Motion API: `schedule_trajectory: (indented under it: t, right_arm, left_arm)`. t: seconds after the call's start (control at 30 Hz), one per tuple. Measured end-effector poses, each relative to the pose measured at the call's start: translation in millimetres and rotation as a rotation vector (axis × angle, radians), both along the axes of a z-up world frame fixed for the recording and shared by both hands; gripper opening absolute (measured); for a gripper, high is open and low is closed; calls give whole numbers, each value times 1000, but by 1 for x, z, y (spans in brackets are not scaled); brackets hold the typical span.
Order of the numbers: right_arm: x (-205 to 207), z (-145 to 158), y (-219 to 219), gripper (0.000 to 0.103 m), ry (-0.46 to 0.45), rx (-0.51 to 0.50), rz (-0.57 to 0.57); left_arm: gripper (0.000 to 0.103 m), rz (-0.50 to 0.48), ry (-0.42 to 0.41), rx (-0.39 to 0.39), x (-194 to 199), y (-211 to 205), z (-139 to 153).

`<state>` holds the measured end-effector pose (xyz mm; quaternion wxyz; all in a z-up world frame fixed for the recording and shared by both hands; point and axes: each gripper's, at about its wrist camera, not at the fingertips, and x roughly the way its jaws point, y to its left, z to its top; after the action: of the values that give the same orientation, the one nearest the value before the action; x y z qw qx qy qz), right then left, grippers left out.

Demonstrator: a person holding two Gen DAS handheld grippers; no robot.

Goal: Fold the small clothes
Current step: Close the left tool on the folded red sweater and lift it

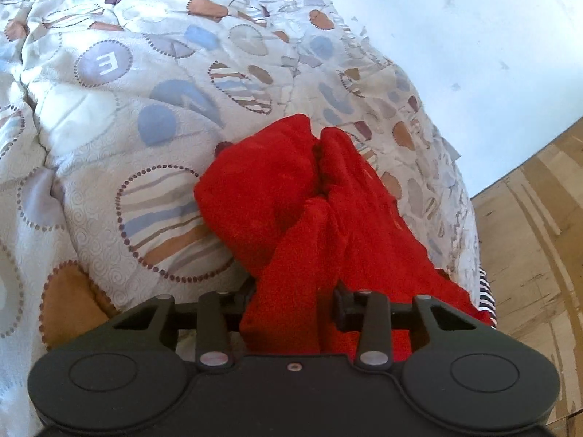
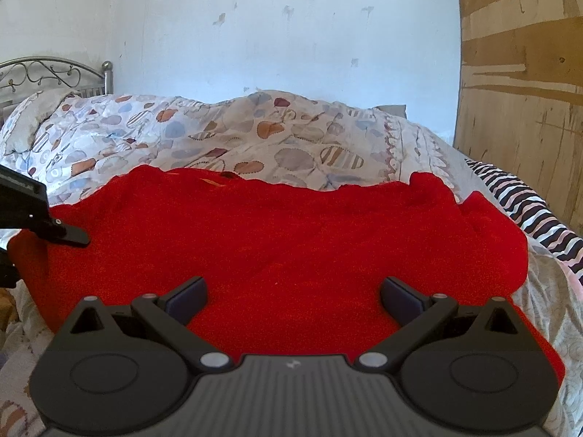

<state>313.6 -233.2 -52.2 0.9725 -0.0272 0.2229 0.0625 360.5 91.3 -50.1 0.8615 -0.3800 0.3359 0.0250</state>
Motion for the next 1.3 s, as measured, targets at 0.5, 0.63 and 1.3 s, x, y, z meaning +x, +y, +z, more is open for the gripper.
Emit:
schedule_trajectory:
  t: [0.5,0.63,1.3]
  right_arm:
    - [-33,30,-42,103,-55,52,-18]
    - [-54,38,-69,103,-87,40,-88]
    - [-123,16,-201,103,17,180,-493]
  left_arm:
    - [20,-231,-227,389,18,-68,88]
    - [19,-362,-336,490,24,-114,120]
    - [30,-951,-404,718,-24,-262,89]
